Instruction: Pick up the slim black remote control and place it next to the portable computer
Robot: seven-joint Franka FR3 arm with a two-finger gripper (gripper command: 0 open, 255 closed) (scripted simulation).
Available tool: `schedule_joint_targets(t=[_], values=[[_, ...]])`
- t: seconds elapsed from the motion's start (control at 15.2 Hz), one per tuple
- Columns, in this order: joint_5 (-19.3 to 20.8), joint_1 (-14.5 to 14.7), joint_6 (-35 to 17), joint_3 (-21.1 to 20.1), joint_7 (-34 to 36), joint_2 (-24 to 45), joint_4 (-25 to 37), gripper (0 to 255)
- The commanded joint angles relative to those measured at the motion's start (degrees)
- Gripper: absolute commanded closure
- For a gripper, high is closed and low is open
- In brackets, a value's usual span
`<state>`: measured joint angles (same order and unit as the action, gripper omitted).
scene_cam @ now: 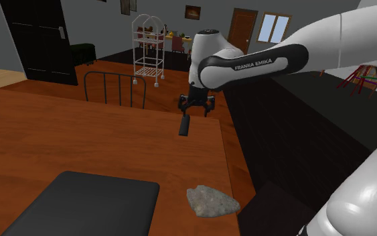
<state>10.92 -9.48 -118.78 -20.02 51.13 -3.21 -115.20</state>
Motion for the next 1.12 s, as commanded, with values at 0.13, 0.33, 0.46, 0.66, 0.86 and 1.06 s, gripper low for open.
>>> schedule_joint_targets(t=[0.13,0.33,0.46,0.66,0.86,1.06], values=[[4.8,0.0,-0.5,0.0,9.0,9.7,7.3,0],[7.1,0.6,-0.2,0.7,13.4,15.0,11.9,0],[7.5,0.5,-1.5,0.9,13.6,15.6,11.2,0],[8.1,0.4,-3.3,1.2,14.0,16.6,10.3,0],[8.7,0.4,-4.9,1.5,14.4,17.6,9.6,0],[8.7,0.4,-4.9,1.5,14.4,17.6,9.6,0]])
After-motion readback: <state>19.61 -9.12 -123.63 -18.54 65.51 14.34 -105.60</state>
